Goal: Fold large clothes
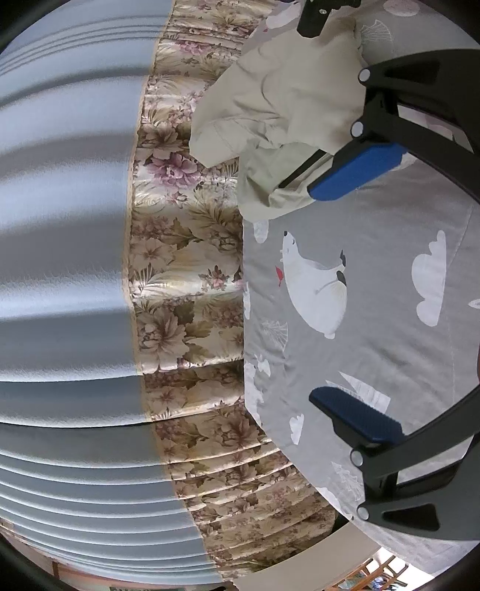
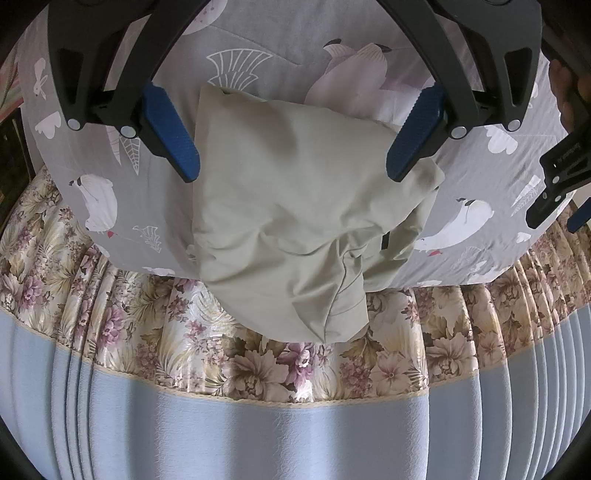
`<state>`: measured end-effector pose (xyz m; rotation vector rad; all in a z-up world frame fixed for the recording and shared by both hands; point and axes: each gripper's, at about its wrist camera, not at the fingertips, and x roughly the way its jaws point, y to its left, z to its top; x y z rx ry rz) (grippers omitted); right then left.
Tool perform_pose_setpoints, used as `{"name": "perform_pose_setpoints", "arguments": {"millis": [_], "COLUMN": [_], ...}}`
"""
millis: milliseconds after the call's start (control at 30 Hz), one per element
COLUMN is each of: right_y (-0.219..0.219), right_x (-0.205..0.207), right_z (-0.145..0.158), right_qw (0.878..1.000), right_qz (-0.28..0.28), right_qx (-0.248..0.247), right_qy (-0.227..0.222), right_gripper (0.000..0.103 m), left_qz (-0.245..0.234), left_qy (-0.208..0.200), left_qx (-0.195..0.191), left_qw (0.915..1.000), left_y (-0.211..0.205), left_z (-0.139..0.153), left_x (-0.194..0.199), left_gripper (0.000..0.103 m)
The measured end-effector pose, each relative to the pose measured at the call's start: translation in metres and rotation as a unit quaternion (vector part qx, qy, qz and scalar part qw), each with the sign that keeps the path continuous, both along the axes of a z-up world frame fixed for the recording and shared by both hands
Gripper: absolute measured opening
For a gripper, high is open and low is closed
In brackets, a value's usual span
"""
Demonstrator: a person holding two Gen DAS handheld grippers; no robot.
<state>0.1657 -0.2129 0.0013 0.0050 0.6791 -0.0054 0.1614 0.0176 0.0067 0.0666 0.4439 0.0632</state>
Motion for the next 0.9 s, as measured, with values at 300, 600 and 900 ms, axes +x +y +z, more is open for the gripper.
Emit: {"name": "perform_pose_setpoints", "arguments": {"millis": [300,600,900], "right_y": [-0.0008,-0.0016,-0.0008], "right_x": [-0.0004,-0.0003,0.0001], "right_z": [-0.0008,-0.0010,-0.0011], "right_qw": [1.000,1.000,1.000], "right_qz": [0.004,0.006,0.006], "right_qx": [-0.001,-0.003,-0.003], "right_qy": [0.001,0.002,0.002], "right_gripper": [0.100,0.100,0.100], "left_qz": [-0.002,-0.003,-0.005], "left_qy": [0.004,0.008,0.006], "left_qx": [-0.005,-0.008,-0.008], "left_qw": [1.0000,0.9999,0.9999], "left_y": [0.0029,0.0037,0.0037], "left_z": [-0.0010,0.0001,0.0003], "left_x": [0.0020,0.0026,0.0030], "left_gripper": [0.101,0.101,0.101]}}
